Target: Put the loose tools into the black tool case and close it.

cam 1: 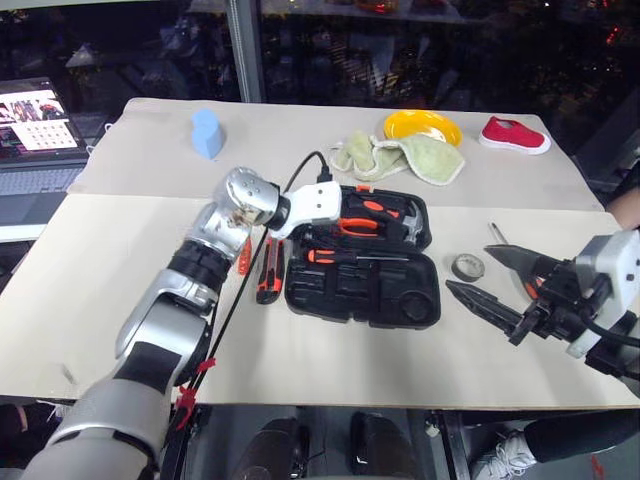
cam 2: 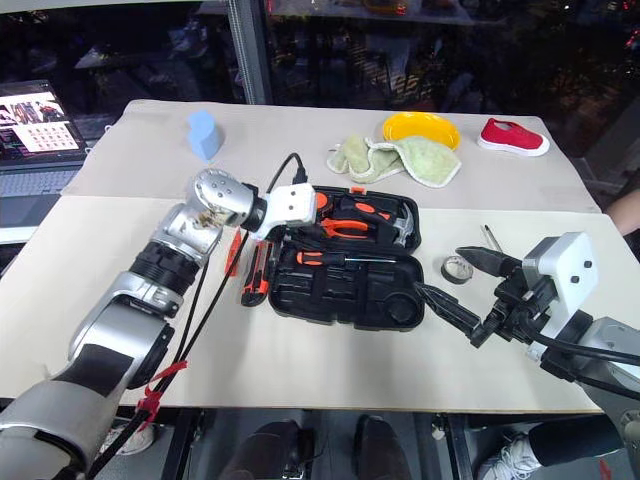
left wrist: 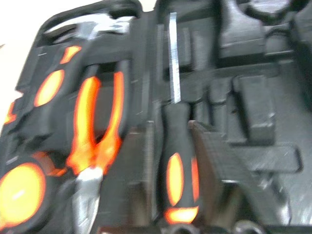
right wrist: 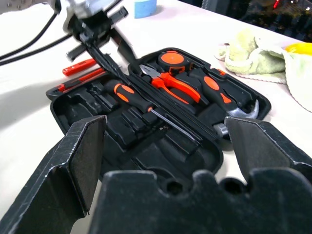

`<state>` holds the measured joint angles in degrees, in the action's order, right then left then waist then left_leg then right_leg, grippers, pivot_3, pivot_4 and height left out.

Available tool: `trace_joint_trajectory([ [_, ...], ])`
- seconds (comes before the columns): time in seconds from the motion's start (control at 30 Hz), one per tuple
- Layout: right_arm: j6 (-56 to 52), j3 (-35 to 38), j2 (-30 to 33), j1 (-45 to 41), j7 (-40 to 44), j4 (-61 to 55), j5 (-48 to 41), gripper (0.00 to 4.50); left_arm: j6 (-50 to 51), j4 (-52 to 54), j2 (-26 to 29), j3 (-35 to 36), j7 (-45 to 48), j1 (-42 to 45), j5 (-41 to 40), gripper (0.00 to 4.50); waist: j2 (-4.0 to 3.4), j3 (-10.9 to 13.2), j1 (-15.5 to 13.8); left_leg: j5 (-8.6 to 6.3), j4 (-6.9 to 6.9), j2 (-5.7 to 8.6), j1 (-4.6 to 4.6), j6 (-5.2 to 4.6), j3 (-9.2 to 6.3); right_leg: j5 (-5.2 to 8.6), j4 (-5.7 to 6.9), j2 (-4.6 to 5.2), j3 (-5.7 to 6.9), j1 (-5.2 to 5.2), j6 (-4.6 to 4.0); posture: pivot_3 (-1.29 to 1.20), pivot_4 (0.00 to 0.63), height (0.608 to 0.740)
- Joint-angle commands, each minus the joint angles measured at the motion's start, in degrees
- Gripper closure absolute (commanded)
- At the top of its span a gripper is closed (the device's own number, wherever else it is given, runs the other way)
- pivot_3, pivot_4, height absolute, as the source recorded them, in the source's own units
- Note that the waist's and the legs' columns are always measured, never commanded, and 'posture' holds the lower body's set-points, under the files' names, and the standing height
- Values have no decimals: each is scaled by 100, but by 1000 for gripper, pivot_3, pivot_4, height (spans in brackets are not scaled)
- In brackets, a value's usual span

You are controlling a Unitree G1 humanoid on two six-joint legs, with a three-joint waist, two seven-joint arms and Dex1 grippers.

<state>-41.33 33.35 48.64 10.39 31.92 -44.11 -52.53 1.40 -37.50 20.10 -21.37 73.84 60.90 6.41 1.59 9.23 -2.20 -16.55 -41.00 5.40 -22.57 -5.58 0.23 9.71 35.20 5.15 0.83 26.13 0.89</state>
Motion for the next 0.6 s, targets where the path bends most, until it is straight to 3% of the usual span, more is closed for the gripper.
trace_joint_trajectory([
  [0.03, 143, 176, -54, 27, -42, -161, 12, 0, -141, -94, -50, 45, -51, 162, 3, 4463, 0, 0, -4, 0, -1, 0, 0, 0, 0, 0, 0, 0, 0, -1, 0, 0, 150, 740],
  [0.6, 120, 129, -123, 26, -107, -203, -13, 0, -154, -423, -368, -108, -363, 273, 352, 4463, 0, 0, -12, 0, -2, 0, -1, -3, 2, -1, 0, 0, -1, 0, 1, 0, 150, 740],
])
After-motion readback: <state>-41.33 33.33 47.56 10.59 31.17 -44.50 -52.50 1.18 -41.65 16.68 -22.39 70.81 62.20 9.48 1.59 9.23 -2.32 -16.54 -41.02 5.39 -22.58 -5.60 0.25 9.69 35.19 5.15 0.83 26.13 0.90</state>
